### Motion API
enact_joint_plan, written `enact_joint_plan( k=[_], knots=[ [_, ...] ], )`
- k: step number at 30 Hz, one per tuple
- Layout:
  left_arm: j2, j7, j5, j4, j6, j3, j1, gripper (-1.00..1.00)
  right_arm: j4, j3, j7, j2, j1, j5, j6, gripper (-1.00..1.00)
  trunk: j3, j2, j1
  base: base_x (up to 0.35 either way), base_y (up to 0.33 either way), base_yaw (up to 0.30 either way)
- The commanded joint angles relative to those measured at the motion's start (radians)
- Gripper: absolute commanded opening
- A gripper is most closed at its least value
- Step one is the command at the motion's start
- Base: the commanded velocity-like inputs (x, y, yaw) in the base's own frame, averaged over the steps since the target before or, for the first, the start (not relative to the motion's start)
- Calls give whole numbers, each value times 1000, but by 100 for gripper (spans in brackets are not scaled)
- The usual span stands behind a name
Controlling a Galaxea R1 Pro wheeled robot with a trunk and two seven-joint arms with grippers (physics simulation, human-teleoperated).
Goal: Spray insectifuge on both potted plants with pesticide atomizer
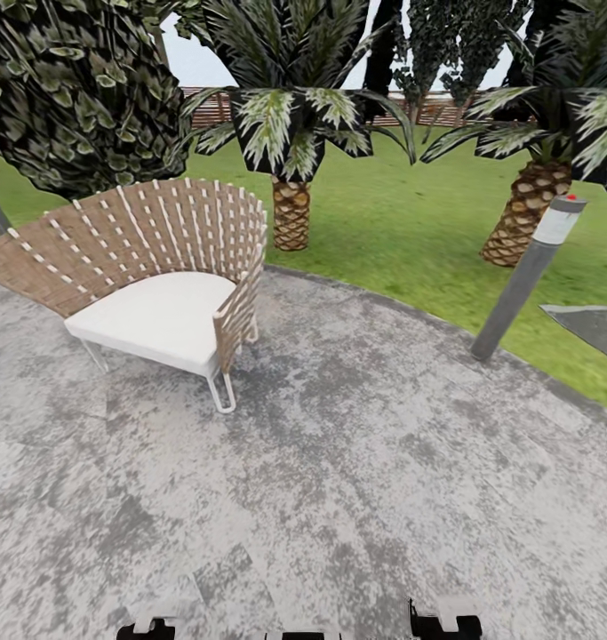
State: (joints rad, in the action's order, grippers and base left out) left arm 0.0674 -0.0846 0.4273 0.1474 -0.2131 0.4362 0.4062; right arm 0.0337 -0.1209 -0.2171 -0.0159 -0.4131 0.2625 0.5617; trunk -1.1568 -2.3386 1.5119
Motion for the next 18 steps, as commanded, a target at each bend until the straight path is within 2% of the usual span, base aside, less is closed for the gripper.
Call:
enact_joint_plan(
  k=[1, 18],
  knots=[
    [0, -5, 7, 0, -3, 9, 0, -100, -1, -8, -4, 0, -1, 11, 3, 100, 0, 0, 0, 0, 0, -300],
    [0, -6, 11, -2, -6, 7, -3, -100, -3, -7, -4, 1, -1, 11, 3, 100, 7, 0, 0, 0, -6, -300]
  ],
)
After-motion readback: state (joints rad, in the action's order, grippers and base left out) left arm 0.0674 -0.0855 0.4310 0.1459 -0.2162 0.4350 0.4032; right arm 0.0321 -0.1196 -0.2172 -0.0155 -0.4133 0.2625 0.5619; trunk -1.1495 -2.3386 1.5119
